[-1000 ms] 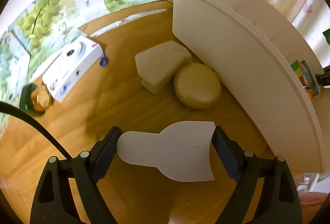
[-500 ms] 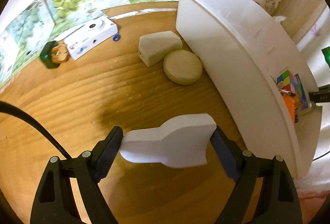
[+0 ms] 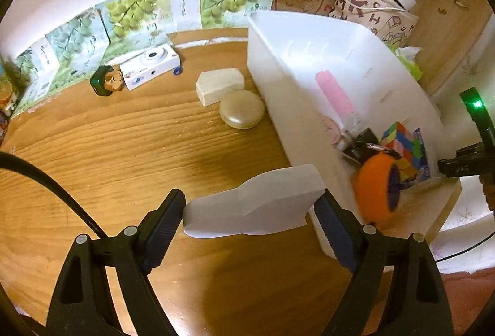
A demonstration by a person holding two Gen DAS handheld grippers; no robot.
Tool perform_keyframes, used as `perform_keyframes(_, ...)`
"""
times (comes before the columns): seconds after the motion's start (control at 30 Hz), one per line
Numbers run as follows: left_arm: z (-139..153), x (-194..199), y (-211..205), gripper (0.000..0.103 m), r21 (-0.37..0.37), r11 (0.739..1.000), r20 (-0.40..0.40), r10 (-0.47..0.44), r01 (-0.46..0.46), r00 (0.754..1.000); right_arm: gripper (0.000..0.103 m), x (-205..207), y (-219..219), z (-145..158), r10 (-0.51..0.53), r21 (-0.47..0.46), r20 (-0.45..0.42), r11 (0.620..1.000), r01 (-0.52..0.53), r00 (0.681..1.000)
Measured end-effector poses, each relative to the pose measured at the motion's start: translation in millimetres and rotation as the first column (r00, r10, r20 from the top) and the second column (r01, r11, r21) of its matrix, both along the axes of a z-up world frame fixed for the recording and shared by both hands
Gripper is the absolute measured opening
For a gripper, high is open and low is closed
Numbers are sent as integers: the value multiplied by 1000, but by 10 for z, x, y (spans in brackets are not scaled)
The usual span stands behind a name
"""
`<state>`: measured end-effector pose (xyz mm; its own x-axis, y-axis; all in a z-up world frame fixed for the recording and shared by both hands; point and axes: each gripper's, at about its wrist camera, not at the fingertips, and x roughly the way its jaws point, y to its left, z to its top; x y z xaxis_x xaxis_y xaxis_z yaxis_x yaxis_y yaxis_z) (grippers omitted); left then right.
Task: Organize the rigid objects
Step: 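Carry the white piece over the bin and lower it inside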
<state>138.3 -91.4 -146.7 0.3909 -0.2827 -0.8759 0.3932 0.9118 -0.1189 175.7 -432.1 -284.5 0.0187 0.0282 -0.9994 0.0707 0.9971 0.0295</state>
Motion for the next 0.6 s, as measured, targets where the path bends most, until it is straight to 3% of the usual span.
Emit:
perform_keyframes(0.17, 167, -129, -126, 87, -7, 1000, 39, 9, -9, 999, 15, -64, 61, -23, 55, 7, -4, 998, -55, 998)
perform_keyframes(0.3, 280, -220, -228, 87, 47, 998, 100, 24, -29, 995, 15, -121, 120, -44, 92, 14, -4, 996, -92, 996)
perform_keyframes(0.6, 419, -308, -238, 87, 59, 994, 134, 88, -97, 987, 15, -92, 174, 14, 158, 28, 7, 987, -158, 987)
